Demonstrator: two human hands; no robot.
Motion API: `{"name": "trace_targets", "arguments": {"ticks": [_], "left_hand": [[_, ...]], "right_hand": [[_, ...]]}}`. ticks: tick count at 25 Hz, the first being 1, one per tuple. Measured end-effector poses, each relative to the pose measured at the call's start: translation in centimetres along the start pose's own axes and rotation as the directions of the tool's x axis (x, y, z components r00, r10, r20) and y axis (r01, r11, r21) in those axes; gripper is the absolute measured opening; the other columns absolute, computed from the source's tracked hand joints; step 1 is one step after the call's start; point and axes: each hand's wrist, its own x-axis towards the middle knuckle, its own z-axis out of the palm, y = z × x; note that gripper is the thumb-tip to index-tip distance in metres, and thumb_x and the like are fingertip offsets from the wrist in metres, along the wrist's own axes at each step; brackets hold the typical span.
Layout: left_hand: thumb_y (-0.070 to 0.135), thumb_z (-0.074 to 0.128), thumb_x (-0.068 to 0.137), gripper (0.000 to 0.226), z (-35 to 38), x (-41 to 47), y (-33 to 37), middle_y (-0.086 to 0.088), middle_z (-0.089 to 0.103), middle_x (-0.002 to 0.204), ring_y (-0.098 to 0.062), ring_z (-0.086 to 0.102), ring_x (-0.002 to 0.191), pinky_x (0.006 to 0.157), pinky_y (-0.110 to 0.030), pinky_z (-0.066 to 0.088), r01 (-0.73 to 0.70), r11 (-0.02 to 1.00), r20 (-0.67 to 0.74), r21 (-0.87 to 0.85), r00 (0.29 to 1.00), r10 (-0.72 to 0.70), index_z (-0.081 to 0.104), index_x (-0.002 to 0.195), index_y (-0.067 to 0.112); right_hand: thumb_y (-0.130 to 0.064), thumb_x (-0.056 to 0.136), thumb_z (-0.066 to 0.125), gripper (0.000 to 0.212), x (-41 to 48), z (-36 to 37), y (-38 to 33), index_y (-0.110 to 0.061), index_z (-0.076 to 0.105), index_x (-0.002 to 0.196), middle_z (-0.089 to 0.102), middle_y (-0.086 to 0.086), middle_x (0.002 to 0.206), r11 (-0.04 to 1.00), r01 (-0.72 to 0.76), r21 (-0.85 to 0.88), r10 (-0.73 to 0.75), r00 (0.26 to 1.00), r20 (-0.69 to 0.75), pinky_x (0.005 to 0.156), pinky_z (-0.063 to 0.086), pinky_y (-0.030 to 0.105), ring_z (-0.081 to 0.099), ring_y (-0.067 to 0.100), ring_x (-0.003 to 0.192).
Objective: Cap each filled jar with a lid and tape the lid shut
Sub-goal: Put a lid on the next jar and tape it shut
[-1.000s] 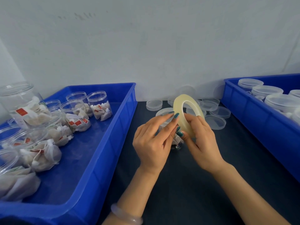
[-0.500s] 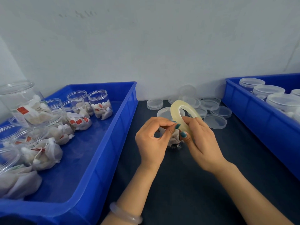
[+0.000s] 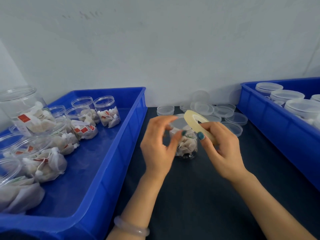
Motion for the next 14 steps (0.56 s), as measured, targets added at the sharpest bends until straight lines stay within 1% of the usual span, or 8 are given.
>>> {"name": "trace_targets", "arguments": {"ticks": [2,3,5,7,9,11,12,14], "left_hand": [[0.031,0.065,0.095,0.035,0.6,-0.3,0.1,0.0,0.063,0.124,-0.013,0.059,0.112,0.09,-0.03,0.052,-0.184,0.979,0.126,0.083,0.977,0.173,0.067,0.127,0.016],[0.029,0.066,0.095,0.035,1.0,-0.4,0.2,0.0,0.062,0.128,-0.014,0.057,0.117,0.094,-0.034,0.051,-0.233,0.968,0.148,0.091,0.965,0.218,0.066,0.127,0.018],[0.03,0.065,0.096,0.031,1.4,-0.5,0.4,0.002,0.065,0.126,-0.014,0.056,0.12,0.099,-0.036,0.049,-0.259,0.966,0.143,0.027,0.957,0.252,0.068,0.123,0.015],[0.032,0.063,0.097,0.025,1.5,-0.9,0.6,0.006,0.068,0.116,-0.011,0.06,0.114,0.097,-0.033,0.049,-0.255,0.966,0.128,-0.042,0.957,0.259,0.068,0.114,0.014],[0.037,0.059,0.098,0.02,1.4,-1.2,0.9,0.014,0.065,0.101,-0.004,0.061,0.096,0.083,-0.025,0.051,-0.136,0.986,0.156,-0.099,0.976,0.15,0.064,0.105,0.018],[0.043,0.055,0.098,0.018,1.4,-1.1,1.4,0.021,0.058,0.088,0.002,0.058,0.077,0.066,-0.017,0.046,0.072,0.983,0.212,-0.166,0.977,-0.036,0.057,0.099,0.025],[0.047,0.051,0.098,0.019,1.4,-1.0,1.5,0.021,0.058,0.083,0.001,0.057,0.071,0.063,-0.015,0.043,0.156,0.964,0.234,-0.215,0.967,-0.105,0.056,0.096,0.028],[0.056,0.047,0.096,0.027,1.3,-0.8,1.6,0.021,0.059,0.079,-0.002,0.056,0.068,0.063,-0.016,0.043,0.287,0.898,0.275,-0.335,0.941,-0.198,0.056,0.095,0.03]], "right_hand": [[-0.046,0.09,0.054,0.038,0.2,-0.2,-0.5,-0.012,0.067,0.08,0.057,0.0,0.067,0.998,0.033,-0.047,-0.036,0.998,-0.058,0.053,0.041,0.042,0.052,0.021,0.062],[-0.046,0.088,0.058,0.041,0.2,-0.4,-0.6,-0.01,0.066,0.071,0.055,0.002,0.06,0.996,0.052,-0.071,-0.059,0.994,-0.094,0.05,0.039,0.041,0.05,0.022,0.056],[-0.041,0.086,0.063,0.042,0.3,-1.1,-0.7,-0.008,0.065,0.06,0.051,0.003,0.052,0.995,0.087,-0.048,-0.094,0.982,-0.164,0.045,0.035,0.039,0.046,0.023,0.048],[-0.034,0.086,0.061,0.04,0.4,-1.6,-0.9,-0.009,0.062,0.055,0.048,-0.001,0.048,0.988,0.119,0.097,-0.101,0.98,-0.173,0.044,0.031,0.031,0.042,0.017,0.044],[-0.032,0.086,0.055,0.04,0.6,-1.7,-1.1,-0.008,0.059,0.054,0.044,-0.004,0.046,0.925,0.035,0.377,-0.011,0.998,-0.066,0.048,0.027,0.02,0.035,0.006,0.046],[-0.036,0.083,0.052,0.048,0.9,-1.6,-1.1,0.007,0.057,0.061,0.041,0.005,0.048,0.792,-0.193,0.58,0.136,0.981,0.14,0.049,0.024,0.022,0.031,0.007,0.049],[-0.036,0.082,0.052,0.051,1.0,-1.6,-0.9,0.012,0.054,0.066,0.04,0.003,0.048,0.732,-0.31,0.606,0.207,0.95,0.236,0.051,0.025,0.025,0.031,0.008,0.05],[-0.036,0.083,0.051,0.047,1.0,-1.6,-0.4,0.011,0.054,0.076,0.041,-0.005,0.05,0.651,-0.483,0.586,0.325,0.875,0.359,0.056,0.028,0.025,0.034,0.009,0.052]]}}
